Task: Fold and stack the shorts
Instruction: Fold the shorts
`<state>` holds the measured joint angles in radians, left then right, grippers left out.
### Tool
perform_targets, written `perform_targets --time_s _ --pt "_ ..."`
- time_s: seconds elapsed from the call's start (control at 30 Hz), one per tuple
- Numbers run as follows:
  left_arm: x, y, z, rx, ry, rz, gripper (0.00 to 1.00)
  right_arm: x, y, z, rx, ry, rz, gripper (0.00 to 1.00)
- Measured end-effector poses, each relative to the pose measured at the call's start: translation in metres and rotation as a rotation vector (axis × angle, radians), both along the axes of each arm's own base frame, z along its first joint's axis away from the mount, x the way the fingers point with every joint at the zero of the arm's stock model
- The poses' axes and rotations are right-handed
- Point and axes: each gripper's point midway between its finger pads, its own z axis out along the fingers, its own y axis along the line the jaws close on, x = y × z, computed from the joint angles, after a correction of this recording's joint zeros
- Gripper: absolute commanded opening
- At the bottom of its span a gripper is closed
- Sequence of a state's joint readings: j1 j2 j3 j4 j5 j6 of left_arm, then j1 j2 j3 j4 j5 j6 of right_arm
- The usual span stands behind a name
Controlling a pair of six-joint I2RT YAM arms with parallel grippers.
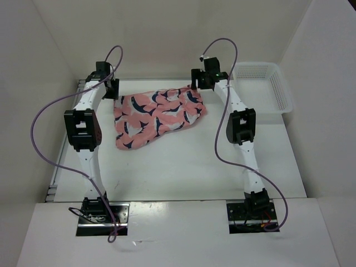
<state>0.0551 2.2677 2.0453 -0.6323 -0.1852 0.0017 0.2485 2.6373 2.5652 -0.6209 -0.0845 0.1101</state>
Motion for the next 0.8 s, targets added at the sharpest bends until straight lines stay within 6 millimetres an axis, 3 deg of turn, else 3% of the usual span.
perform_targets --time_s 0.1,0.27,0.33,0.47,0.57,0.67,0.8 --pt "0.0 0.008 0.003 -0.001 -0.005 0.016 0.77 -0.004 -0.002 0.0 -0.01 0.008 0.004 0.83" --pt "-0.007 0.007 -0.001 -0.027 0.016 0.008 0.78 -0.036 -0.003 0.0 0.008 0.09 0.066 0.83" --pt "-0.021 0.001 -0.005 -0.049 0.044 -0.006 0.79 -0.05 -0.007 0.007 0.022 0.11 0.08 0.83" --pt "-0.069 -0.009 -0.012 -0.082 0.126 -0.023 0.8 -0.078 -0.019 0.03 0.063 0.133 0.1 0.82" --pt "-0.089 -0.014 -0.017 -0.103 0.162 -0.033 0.8 -0.091 -0.024 0.036 0.088 0.149 0.106 0.81" --pt "-0.097 -0.021 -0.028 -0.118 0.192 -0.046 0.82 -0.096 -0.028 0.023 0.104 0.184 0.097 0.81" --pt "-0.101 -0.029 -0.034 -0.121 0.213 -0.063 0.82 -0.105 -0.029 -0.014 0.111 0.273 0.075 0.81"
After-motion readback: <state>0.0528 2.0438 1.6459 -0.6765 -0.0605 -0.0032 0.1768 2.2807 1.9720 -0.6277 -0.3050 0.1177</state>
